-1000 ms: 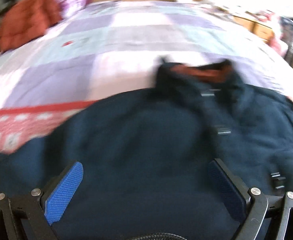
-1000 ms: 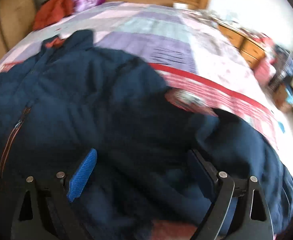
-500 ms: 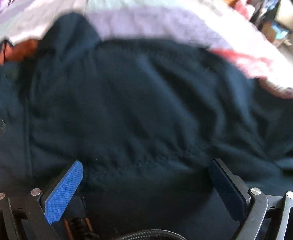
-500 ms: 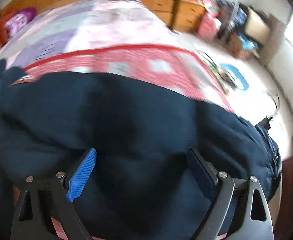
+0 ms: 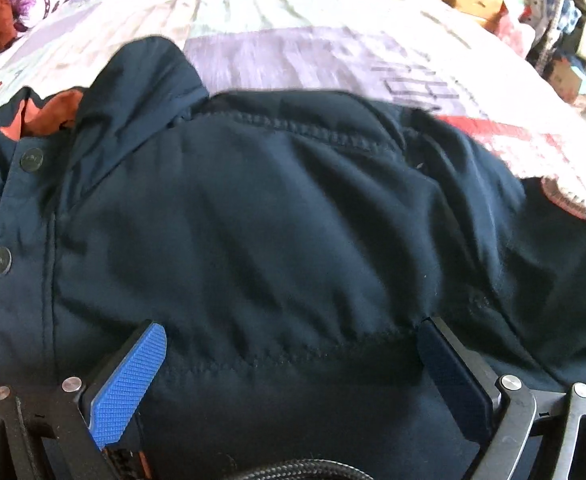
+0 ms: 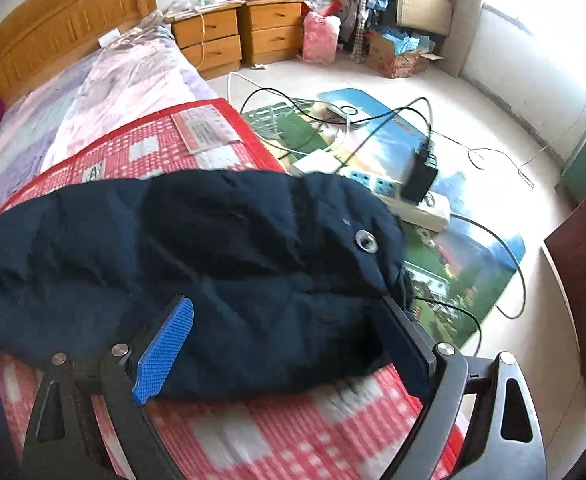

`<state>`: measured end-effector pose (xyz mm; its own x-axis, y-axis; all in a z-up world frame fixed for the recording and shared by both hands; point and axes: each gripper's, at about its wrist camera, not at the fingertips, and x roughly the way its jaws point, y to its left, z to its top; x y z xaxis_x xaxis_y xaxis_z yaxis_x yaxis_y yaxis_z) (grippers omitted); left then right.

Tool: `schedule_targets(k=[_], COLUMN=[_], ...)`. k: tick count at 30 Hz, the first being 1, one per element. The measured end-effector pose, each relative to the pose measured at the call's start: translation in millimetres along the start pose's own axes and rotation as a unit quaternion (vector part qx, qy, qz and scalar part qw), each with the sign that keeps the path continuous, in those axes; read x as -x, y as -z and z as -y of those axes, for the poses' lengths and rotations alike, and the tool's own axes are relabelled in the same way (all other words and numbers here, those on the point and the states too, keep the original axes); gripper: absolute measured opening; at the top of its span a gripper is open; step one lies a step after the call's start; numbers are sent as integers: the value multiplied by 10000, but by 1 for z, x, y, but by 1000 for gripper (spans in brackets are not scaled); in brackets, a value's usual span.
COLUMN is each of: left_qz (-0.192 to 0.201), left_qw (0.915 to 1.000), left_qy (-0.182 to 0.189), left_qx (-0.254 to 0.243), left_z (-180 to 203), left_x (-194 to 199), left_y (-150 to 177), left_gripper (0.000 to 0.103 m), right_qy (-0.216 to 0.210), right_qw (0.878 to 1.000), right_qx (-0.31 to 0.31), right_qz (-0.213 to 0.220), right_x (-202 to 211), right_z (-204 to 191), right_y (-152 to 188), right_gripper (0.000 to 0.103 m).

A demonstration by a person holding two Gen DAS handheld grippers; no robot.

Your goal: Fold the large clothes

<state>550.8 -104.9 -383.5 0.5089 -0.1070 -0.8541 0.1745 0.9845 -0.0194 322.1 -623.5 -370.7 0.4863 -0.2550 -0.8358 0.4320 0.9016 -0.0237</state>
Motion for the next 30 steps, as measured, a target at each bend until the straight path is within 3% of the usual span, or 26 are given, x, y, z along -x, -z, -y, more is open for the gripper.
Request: schedule_targets(k=[3,7,11,12,14,18,23,27,30], left_qz=[34,117,267,247,190,176,160,156,272], left_qw=[10000,9998,9996,9997,9998,9998,9996,9995,9992], left_qy=[-84,-126,-90,-66,-55,-62,-47,-51,-36], left_qx=[-15,76,-14,-42,-98,-113,-231,-257,-283], left_z=[2,1,4,5,8,12,19,20,18], left_x=[-2,9,25,26,24,23,21,21,26], left_y=[2,6,10,11,12,14,16,16,14], left_gripper=[103,103,103,103,103,103,103,103,103], right_qy=[73,-27,36,-118,-1081,-1825,-1447,-784,-567], right_qw=[9998,9995,9979,9963,9800,9595,9591,9555,9584], right_qx=[191,-208,-615,-813,-1639,-2123,-2379,-2808,-2789], right_qz=[-17,249,-205,-256,-323,-331,-513,-446,-232], right_x=[12,40,30,27,19,8,-15,-24,-8], right_z=[-4,5,23,28,44,40,28,24,26], right_y=[9,21,37,38,38,27,15,0,6], right_gripper=[90,90,90,90,90,90,92,92,83])
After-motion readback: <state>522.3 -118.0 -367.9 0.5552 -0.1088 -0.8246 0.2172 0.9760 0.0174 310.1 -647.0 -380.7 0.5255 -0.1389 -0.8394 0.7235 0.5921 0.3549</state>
